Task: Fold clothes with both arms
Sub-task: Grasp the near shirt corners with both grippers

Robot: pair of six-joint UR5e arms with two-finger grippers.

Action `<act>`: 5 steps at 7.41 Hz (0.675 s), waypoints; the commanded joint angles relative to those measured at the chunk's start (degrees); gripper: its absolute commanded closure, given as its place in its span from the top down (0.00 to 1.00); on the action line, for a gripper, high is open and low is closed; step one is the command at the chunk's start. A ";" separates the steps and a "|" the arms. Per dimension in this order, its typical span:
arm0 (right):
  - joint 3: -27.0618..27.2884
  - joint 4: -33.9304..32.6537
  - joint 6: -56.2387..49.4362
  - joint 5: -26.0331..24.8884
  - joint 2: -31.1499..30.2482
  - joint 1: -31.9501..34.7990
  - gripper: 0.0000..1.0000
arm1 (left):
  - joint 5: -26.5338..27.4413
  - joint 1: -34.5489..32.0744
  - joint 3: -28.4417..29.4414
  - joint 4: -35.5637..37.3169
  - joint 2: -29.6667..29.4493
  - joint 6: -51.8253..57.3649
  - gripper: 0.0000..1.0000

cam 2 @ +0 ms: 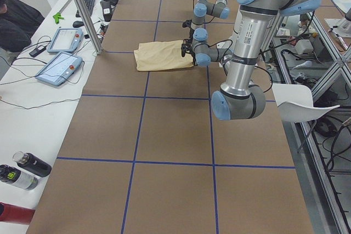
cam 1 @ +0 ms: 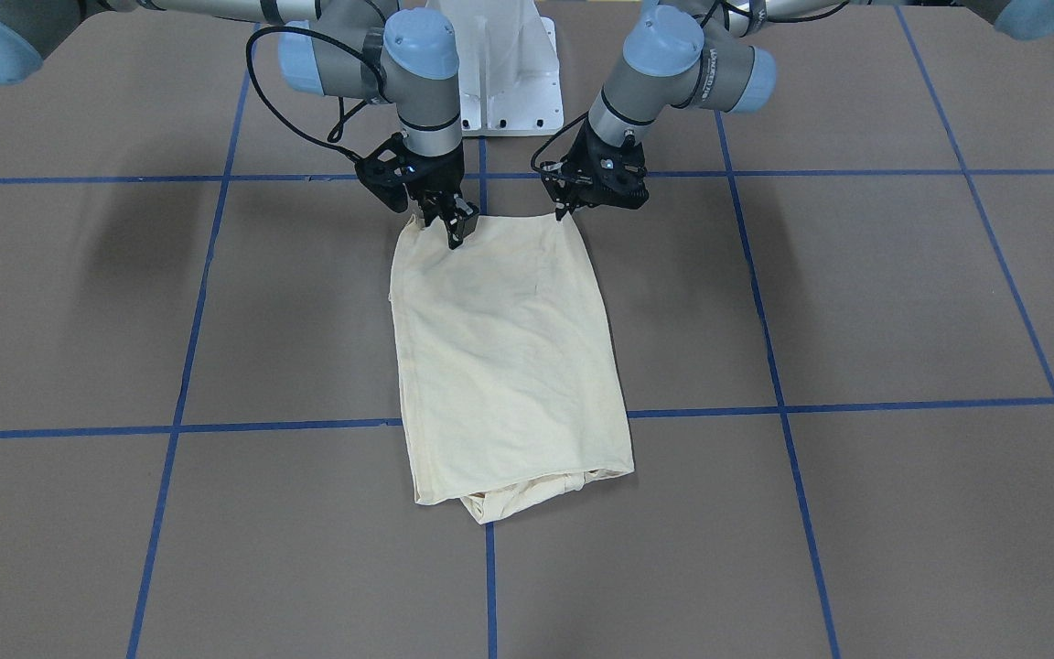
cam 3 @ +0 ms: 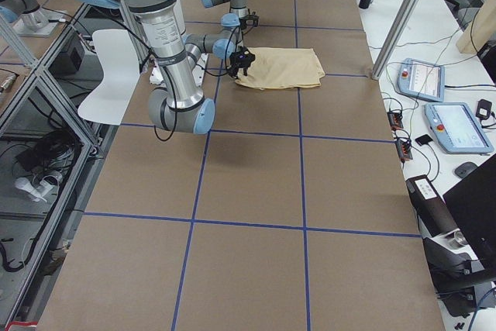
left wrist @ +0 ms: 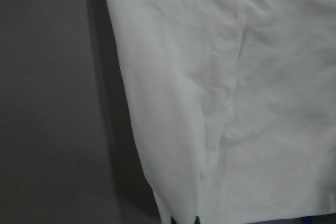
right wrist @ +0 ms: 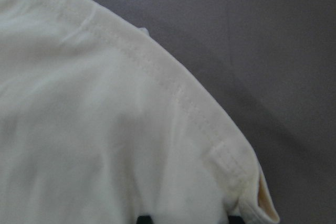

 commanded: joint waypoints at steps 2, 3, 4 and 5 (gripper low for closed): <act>0.01 -0.64 0.48 -0.15 -0.28 -0.05 0.00 | 0.00 0.00 -0.02 0.00 0.00 0.00 0.00; 0.01 -0.64 0.39 -0.07 -0.11 -0.05 0.00 | 0.00 0.00 -0.19 0.00 0.00 0.00 0.00; 0.18 -0.64 0.39 0.02 0.24 -0.05 0.00 | 0.00 0.00 -0.20 0.00 0.00 0.00 0.00; 1.31 -0.73 0.48 0.11 0.16 0.04 0.00 | 0.00 0.00 -0.20 0.00 0.00 0.00 0.00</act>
